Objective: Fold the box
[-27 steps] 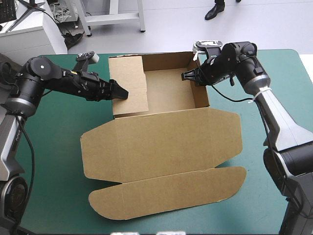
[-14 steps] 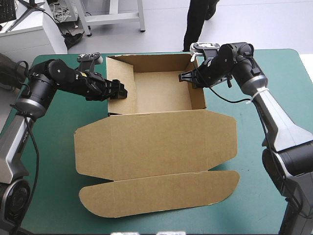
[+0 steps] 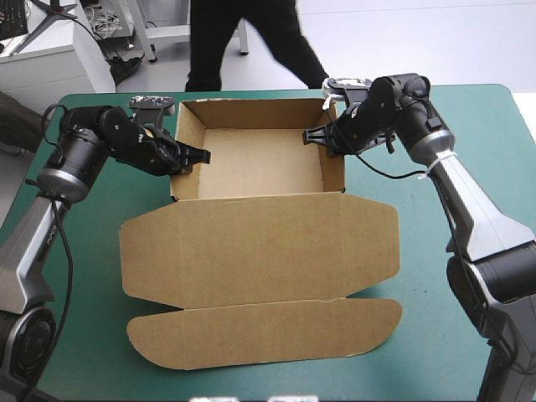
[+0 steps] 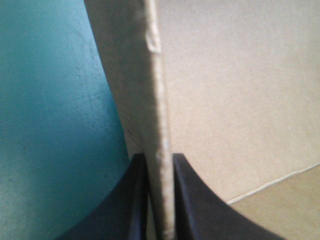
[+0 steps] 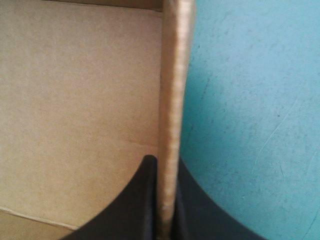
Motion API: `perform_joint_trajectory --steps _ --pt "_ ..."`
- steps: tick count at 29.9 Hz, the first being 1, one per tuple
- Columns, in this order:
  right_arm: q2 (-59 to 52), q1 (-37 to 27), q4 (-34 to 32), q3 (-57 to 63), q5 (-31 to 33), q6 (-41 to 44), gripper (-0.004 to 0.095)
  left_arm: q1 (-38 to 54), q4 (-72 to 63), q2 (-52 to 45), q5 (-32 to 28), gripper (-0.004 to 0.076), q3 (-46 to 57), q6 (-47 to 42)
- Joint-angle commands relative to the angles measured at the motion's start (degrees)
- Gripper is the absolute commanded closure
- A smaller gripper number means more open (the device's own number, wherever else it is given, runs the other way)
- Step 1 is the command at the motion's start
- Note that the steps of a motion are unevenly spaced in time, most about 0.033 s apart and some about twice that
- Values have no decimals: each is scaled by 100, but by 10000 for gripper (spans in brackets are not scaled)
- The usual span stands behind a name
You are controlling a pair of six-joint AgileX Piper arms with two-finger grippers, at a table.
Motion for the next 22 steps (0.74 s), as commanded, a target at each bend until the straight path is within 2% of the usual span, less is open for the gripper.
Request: perform_joint_trajectory --steps 1,6,14,22 --pt "-340 78 -140 -176 -77 -229 917 -201 -107 -259 57 734 -178 50" --pt "-362 80 -562 -176 238 -227 918 -518 399 -109 309 734 -178 50" --pt "-375 187 -733 -118 301 -129 917 -819 592 378 403 734 -178 -259" --pt "-283 207 -516 703 287 13 919 -819 543 738 388 734 -178 -407"
